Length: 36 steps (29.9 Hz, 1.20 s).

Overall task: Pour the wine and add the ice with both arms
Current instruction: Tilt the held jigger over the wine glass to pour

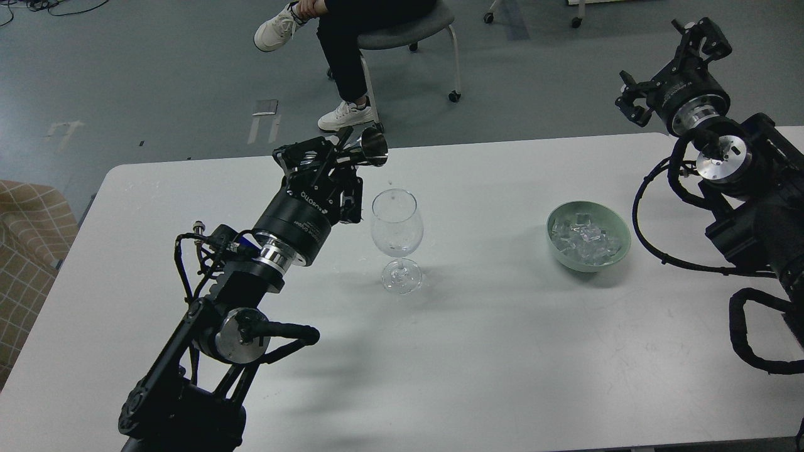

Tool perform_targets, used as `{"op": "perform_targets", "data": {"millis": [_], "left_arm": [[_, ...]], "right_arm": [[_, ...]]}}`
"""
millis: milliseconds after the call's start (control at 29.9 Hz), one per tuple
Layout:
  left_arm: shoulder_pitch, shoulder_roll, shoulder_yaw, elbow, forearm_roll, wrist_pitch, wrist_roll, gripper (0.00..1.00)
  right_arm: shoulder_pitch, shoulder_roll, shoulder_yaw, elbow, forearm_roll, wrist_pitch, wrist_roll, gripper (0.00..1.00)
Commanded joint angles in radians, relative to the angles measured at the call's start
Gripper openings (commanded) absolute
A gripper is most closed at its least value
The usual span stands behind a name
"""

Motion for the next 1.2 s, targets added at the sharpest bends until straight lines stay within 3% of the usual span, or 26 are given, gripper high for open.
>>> {"op": "perform_targets", "data": {"millis": [0,1171], "left_arm": [[-0.011,0.000,0.002,0.015,0.034,-0.003,-0.006,0.01],[-0.031,0.058,0.003,0.067,0.200,-0.049,-0.037,0.01]], "right_arm": [[0.000,-0.002,0.000,-0.001,0.000,0.000,0.000,1.00],[0.001,0.003,0.006,0.009,0.001,-0.003,0.000,1.00]]}}
